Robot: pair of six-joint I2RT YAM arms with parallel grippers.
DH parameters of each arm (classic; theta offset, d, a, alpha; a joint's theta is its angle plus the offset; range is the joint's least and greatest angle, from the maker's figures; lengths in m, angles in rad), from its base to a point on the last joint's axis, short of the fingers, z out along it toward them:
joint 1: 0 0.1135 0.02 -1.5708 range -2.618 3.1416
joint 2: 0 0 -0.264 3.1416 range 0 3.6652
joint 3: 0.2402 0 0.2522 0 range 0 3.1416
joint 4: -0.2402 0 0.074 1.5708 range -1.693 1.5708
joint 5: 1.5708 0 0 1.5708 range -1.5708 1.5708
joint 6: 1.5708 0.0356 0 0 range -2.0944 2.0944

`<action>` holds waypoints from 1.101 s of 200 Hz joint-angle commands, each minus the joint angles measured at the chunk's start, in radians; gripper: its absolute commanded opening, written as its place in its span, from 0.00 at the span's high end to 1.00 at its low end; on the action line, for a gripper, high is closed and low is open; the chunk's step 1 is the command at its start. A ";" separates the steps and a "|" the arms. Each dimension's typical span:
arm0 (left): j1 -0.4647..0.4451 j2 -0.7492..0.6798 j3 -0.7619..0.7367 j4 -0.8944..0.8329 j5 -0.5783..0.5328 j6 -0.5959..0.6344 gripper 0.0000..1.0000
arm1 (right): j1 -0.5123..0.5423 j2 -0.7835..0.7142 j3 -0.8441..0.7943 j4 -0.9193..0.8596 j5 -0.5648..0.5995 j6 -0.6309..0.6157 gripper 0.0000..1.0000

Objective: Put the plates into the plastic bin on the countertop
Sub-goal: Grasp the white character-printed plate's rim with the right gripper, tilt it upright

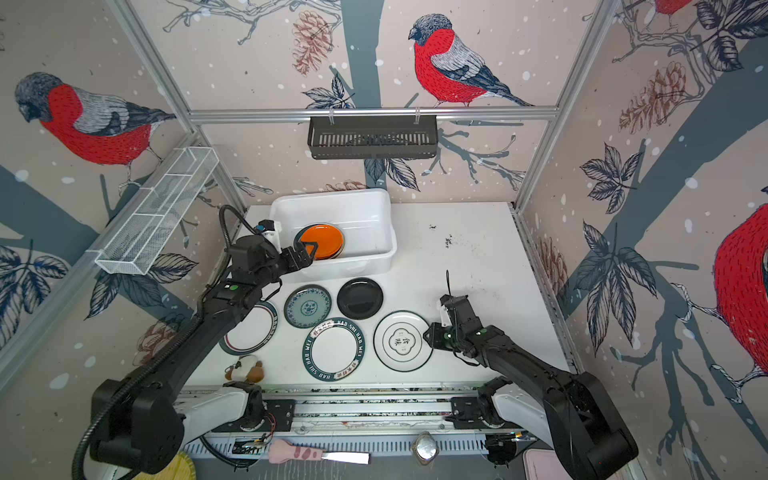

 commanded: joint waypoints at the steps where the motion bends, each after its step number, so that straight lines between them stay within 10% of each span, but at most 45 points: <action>1: -0.002 0.003 0.012 0.042 0.010 -0.003 0.03 | 0.002 0.009 -0.016 -0.008 -0.002 0.015 0.75; 67: -0.003 0.003 0.008 0.043 0.020 -0.011 0.03 | -0.001 0.006 -0.026 0.018 -0.009 0.059 0.98; 220: -0.081 0.006 -0.006 0.065 0.020 -0.047 0.03 | -0.186 -0.219 0.209 -0.065 -0.064 0.203 1.00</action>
